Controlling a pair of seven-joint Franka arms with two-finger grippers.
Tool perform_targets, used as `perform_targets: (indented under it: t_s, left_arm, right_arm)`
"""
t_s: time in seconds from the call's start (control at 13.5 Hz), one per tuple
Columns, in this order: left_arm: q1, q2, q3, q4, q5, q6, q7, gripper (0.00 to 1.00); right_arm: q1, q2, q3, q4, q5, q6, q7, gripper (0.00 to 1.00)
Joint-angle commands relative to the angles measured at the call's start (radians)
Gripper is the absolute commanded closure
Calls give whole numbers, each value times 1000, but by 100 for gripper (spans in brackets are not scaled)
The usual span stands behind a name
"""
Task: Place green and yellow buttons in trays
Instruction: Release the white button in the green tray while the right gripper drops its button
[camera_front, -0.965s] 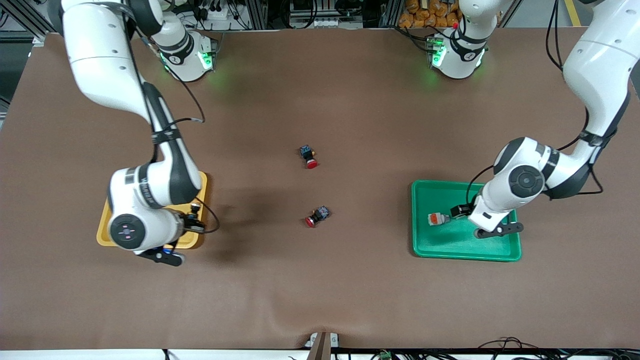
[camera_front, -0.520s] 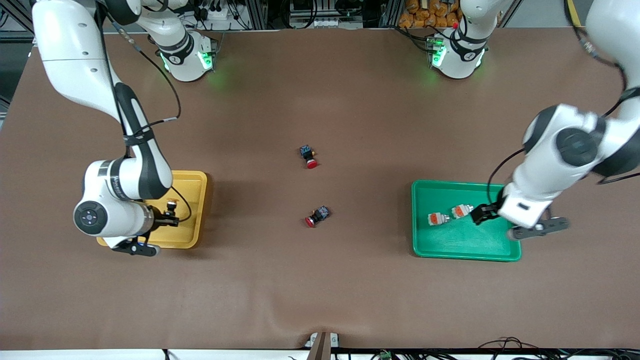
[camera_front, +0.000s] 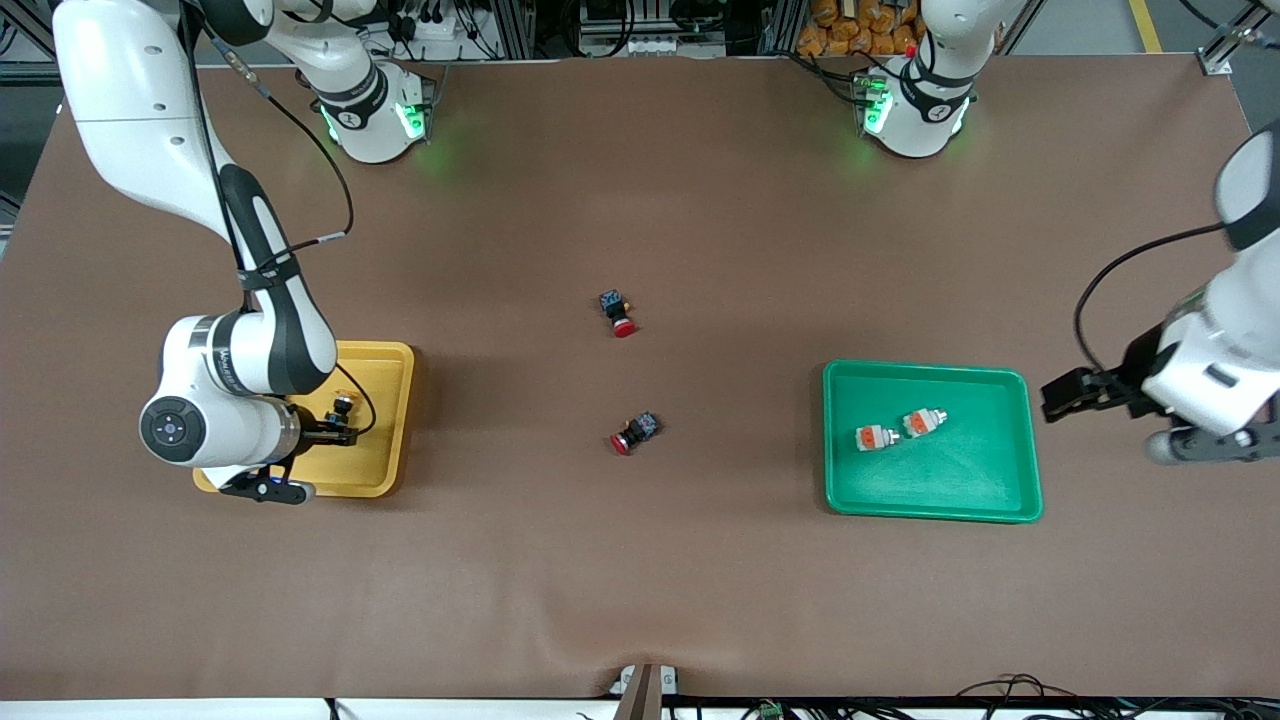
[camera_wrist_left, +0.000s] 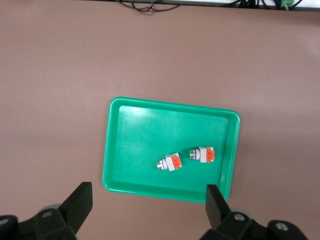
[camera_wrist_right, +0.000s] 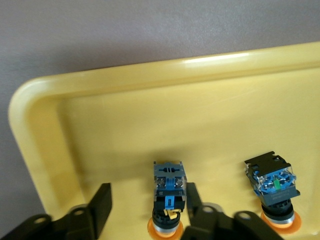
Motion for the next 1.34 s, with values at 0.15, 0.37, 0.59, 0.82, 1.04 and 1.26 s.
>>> perform_targets:
  t_s: [0.15,0.37,0.59,0.82,1.04,1.26]
  left_arm:
    - [70,-38,-114,67,-66,-53,88,0]
    - [91,-94,-120,67,-67,-86,90,0]
    - [90,-139,-114,65,-76,-95,93,0]
    - [100,-153,-115,64,-86,-101,145,0]
    - [96,-196,-61,62,-146,-96,168,0]
    - [-72,-292,227,44,-335,-87,208,0]
  right_arm:
    - [-6,-75,12,118,10,-182,-4,0]
    - [-5,-78,12,312,4,-375,-22,0]
    - [-10,-78,9,512,-1,-575,-23,0]
    - [-3,-167,13,536,4,-594,-47,0]
    - [-13,-256,4,540,-5,-644,-57,0]
    - [-46,-339,6,546,20,-715,-57,0]
